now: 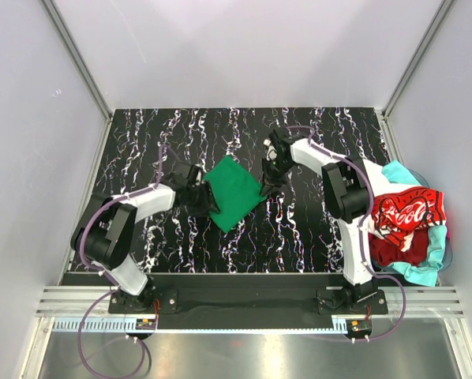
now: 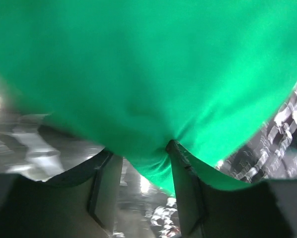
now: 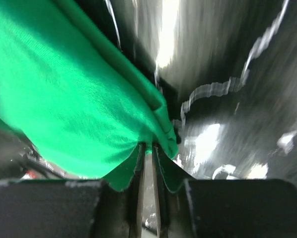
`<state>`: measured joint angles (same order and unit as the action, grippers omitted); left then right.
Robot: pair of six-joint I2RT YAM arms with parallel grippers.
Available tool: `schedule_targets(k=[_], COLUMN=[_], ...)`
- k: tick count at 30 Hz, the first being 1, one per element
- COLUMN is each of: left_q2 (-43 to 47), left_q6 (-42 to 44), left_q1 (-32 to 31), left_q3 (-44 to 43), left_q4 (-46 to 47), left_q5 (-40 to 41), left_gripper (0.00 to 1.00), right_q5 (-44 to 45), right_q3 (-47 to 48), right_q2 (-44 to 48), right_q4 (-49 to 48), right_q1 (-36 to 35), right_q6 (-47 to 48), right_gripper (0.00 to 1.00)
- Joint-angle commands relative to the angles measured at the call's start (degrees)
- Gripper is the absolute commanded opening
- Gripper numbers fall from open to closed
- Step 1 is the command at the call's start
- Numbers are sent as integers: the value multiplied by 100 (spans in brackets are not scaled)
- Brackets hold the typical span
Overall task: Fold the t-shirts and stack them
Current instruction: Fold the tshirt
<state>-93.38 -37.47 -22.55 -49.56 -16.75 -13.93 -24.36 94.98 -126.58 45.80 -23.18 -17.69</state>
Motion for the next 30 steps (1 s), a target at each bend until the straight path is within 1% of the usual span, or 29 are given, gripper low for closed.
schedule_targets(k=[1,2,4,5,6,7,8,9,12,13,14,16,17,18,19,20,22,23,25,26,27,28,29,30], left_q2=[-153,-171,-224,-250,-233,-181,-102,82,399,626,768,1188,1330,1445,1559,1656,1569,1334,1078,859,761,673,551,497], left_q6=[-663,-978,-1313,-1576,-1657,-1684,-1649,-1571,-1158,-1070,-895,-771,-674,-647,-638,-647,-665,-656,-586,-490,-428,-332,-157,-85], left_q1=[-556,-862,-1180,-1460,-1550,-1603,-1613,-1587,-1455,-1446,-1411,-1358,-1262,-1191,-1078,-833,-464,-366,-242,-172,-128,-14,48,109], left_q3=[166,192,298,298,289,280,272,167,-62,-219,-308,-405,-457,-449,-441,-371,-317,-317,-457,-536,-642,-721,-765,-783], left_q4=[883,1119,1567,1648,1658,1666,1580,1265,702,300,87,-422,-556,-653,-706,-637,-392,-286,-92,-83,-56,-126,-196,-205], left_q5=[-768,-830,-1058,-1198,-1225,-1243,-1252,-1235,-1270,-1261,-1261,-1182,-1016,-945,-910,-935,-1084,-1346,-1498,-1472,-1489,-1463,-1359,-1366], left_gripper=[45,45,44,45,46,48,51,56,61,62,63,65,65,65,61,60,56,54,52,53,55,57,63,64], right_q5=[880,898,1046,1126,1187,1214,1223,1258,1276,1241,1241,1223,1214,1179,1162,1162,969,890,723,670,565,573,573,346], right_q3=[660,993,1311,1626,1794,1953,2233,2314,2385,2324,2280,2018,1894,1797,1692,1656,1455,1349,1025,901,769,498,339,180], right_q2=[-637,-726,-989,-1061,-1131,-1245,-1272,-1229,-1027,-843,-737,-378,-237,-122,62,142,414,520,854,959,1152,1232,1302,1416], right_q4=[-10,8,16,51,95,226,297,394,552,657,710,825,808,808,886,939,957,931,852,817,764,729,676,519], right_q1=[103,129,208,226,252,305,323,332,349,358,367,375,367,393,419,437,463,472,472,464,472,498,533,586], right_q6=[398,433,573,687,723,758,793,820,812,785,715,662,618,618,609,609,609,574,513,486,504,512,504,478], right_gripper=[18,18,18,18,18,20,22,27,34,36,42,50,58,59,59,60,61,61,63,64,69,71,72,72])
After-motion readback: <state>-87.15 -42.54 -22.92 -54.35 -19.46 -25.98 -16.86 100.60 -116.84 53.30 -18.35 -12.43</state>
